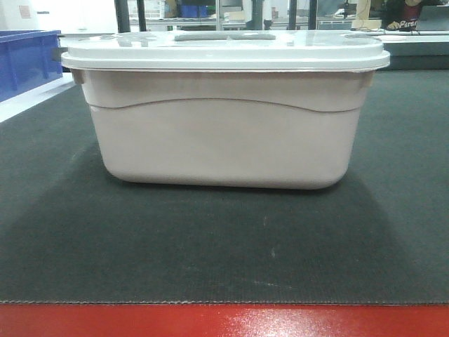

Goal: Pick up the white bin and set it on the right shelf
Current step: 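Reach both grippers toward the ends of the pink bin's white lid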

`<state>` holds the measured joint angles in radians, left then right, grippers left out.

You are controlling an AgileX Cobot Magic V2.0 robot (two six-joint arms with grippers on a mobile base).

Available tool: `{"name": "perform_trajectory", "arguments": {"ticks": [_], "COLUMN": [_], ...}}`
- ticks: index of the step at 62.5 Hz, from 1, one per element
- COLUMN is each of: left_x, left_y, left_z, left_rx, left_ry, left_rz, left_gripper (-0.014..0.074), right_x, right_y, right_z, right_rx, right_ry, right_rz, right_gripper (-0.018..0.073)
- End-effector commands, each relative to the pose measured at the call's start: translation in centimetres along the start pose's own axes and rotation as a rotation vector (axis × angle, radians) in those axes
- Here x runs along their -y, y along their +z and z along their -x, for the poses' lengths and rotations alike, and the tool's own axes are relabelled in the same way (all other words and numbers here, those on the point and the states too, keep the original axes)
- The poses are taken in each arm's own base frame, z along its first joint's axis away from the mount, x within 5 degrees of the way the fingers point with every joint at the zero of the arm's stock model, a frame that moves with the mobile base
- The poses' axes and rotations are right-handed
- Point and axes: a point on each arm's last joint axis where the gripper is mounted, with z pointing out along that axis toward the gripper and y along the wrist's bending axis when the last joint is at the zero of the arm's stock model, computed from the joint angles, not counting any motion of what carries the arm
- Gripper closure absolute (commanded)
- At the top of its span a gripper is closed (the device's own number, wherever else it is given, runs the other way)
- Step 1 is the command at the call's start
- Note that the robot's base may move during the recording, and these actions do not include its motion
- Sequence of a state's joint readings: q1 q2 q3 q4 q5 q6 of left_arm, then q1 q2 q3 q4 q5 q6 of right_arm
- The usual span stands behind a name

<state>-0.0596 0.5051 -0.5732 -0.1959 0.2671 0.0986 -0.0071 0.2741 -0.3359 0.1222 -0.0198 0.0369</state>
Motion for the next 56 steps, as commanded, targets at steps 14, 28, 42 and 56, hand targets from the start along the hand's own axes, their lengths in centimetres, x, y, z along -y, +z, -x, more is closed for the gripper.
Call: {"name": "perform_trajectory", "arguments": {"ticks": [14, 28, 42, 56], "left_x": [1.3, 2.8, 4.1, 2.6], "left_y": [4.5, 9.0, 14.6, 20.0], "left_z": [3.7, 6.2, 8.1, 6.7], "left_rx": [-0.070, -0.273, -0.342, -0.399], "left_ry": [-0.178, -0.309, -0.386, -0.568], "left_rz": [-0.085, -0.178, -0.344, -0.547], "left_gripper": [0.0225, 0.0225, 0.0225, 0.0225], "right_x": [-0.5, -2.0, -3.9, -5.1], "right_y": [5.2, 9.3, 14.1, 18.4], "right_z": [2.2, 4.3, 6.2, 5.1], "right_rx": [-0.156, -0.401, -0.582, -0.757], "right_ry": [0.097, 0.300, 0.481, 0.575], "right_rz": [-0.018, 0.021, 0.103, 0.189], "right_gripper": [-0.0045, -0.0045, -0.0045, -0.0045]}}
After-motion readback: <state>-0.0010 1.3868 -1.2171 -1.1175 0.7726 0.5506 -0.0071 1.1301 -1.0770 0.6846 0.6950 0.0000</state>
